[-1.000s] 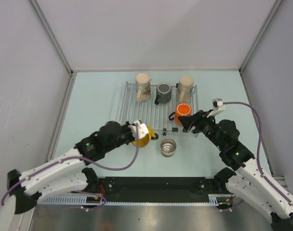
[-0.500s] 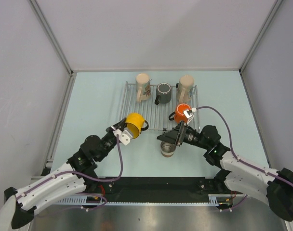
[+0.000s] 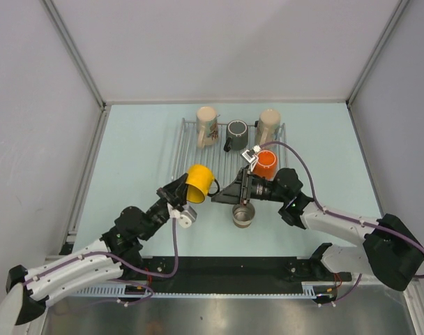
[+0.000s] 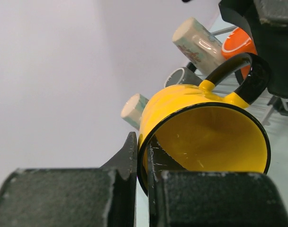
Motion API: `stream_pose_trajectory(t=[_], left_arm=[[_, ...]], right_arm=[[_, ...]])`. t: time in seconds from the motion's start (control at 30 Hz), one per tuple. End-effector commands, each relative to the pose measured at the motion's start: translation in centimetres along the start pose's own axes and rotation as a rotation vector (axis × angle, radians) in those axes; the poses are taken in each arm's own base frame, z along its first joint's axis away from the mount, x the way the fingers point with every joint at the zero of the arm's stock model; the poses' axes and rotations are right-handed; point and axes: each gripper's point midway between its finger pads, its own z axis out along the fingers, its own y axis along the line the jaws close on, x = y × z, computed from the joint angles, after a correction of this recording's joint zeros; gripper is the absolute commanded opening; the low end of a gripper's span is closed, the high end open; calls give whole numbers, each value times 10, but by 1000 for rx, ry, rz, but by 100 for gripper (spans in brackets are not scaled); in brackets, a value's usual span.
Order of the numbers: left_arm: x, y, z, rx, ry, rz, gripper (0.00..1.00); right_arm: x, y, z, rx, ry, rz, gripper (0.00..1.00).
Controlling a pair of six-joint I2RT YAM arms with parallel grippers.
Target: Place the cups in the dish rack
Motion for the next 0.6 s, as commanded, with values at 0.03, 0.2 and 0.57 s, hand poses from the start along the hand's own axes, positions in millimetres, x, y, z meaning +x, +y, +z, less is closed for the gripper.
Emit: stream_pose_trajectory(t=[0.03, 0.2, 0.57], left_arm=[[-41, 24, -6, -133, -188, 140, 0], [-50, 25, -11, -166, -235, 182, 0], [-69, 19, -25, -206, -340, 280, 0]], right_arm=[[-6, 25, 11, -84, 55, -66, 60], [-4, 21, 13, -83, 69, -61, 58], [-1, 6, 24, -77, 108, -11, 46]])
